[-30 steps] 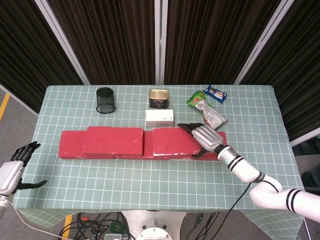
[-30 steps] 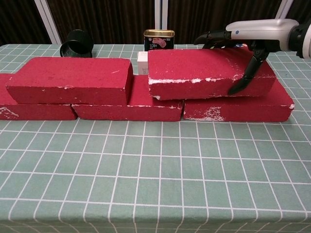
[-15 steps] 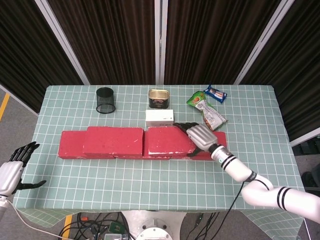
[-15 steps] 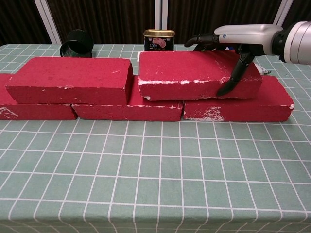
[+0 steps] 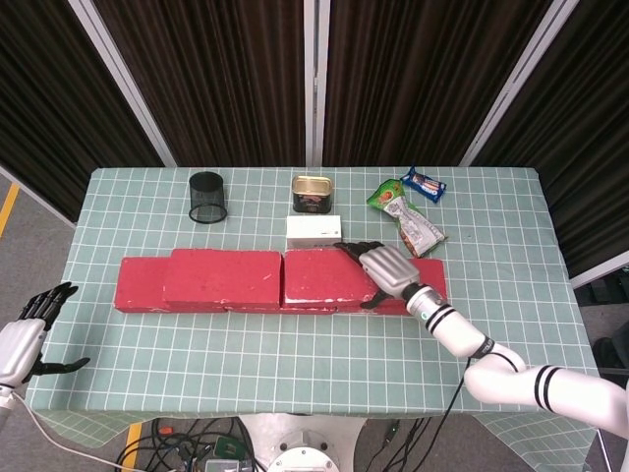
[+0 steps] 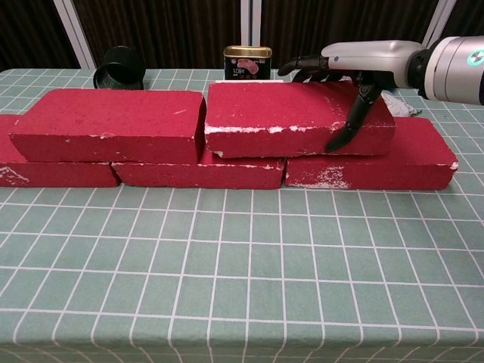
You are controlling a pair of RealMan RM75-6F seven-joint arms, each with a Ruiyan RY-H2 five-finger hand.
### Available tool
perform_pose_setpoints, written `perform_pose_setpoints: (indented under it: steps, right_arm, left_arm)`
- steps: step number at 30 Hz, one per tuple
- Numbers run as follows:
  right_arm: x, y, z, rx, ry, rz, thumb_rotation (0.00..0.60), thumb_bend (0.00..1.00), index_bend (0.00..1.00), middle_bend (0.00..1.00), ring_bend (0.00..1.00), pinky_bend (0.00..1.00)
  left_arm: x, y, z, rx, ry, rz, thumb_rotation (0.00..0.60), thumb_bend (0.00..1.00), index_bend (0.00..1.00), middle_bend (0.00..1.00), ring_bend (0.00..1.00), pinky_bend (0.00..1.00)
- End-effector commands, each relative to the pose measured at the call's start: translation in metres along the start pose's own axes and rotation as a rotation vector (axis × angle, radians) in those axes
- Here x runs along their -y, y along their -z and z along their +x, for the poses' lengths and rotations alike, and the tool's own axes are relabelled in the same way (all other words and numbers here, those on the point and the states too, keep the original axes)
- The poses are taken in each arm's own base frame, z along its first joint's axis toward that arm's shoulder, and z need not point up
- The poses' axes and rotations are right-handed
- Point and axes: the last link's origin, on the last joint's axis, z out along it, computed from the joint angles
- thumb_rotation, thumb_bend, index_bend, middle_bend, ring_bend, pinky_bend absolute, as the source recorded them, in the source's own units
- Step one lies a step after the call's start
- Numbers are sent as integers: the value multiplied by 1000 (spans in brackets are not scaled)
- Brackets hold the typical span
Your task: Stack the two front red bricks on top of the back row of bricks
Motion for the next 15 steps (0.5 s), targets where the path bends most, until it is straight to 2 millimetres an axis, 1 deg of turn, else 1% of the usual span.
perform_pose_setpoints:
  steps: [1,15]
  right_arm:
    - [1,-1,0,1,-1,1,600,0,51,262,198,258]
    - [6,-6,-4,20,3,-5,600,0,52,260,193,258]
  left_arm:
    - [0,0,0,0,2,0,600,9,54,0,0,0]
    - [3,0,-1,10,16,2,600,9,54,0,0,0]
